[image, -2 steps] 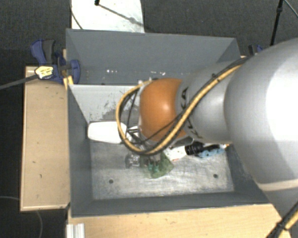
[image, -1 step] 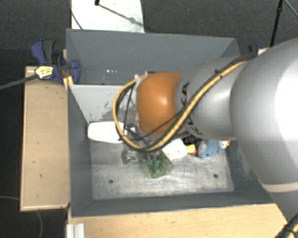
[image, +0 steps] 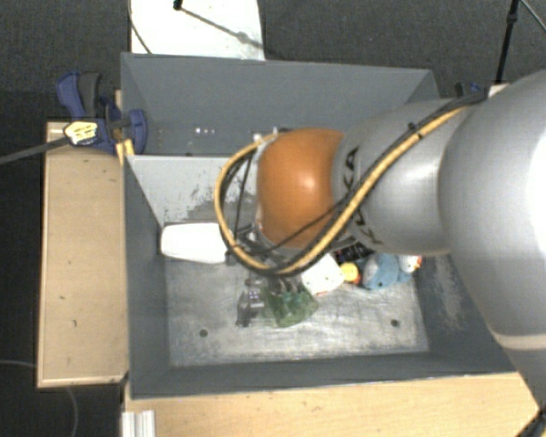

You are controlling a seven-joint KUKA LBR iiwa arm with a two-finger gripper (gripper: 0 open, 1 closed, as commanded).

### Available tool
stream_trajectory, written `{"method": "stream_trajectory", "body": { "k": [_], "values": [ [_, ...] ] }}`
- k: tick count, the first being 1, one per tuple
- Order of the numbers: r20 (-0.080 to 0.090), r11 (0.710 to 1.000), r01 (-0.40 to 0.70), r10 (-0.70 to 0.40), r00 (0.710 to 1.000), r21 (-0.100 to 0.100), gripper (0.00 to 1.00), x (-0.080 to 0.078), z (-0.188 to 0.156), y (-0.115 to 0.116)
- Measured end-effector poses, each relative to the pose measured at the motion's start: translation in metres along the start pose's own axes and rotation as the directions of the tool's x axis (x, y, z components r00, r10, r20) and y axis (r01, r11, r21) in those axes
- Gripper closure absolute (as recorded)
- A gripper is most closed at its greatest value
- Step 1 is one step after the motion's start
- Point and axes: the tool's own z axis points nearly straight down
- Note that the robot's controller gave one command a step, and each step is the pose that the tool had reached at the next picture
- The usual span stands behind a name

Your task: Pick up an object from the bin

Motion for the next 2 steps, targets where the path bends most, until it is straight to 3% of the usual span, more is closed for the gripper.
{"method": "stream_trajectory", "body": {
  "k": [2],
  "values": [
    [-0.003, 0.999, 0.04, -0.04, 0.999, 0.002, 0.0, 0.0059, -0.0037, 0.003]
  ]
}}
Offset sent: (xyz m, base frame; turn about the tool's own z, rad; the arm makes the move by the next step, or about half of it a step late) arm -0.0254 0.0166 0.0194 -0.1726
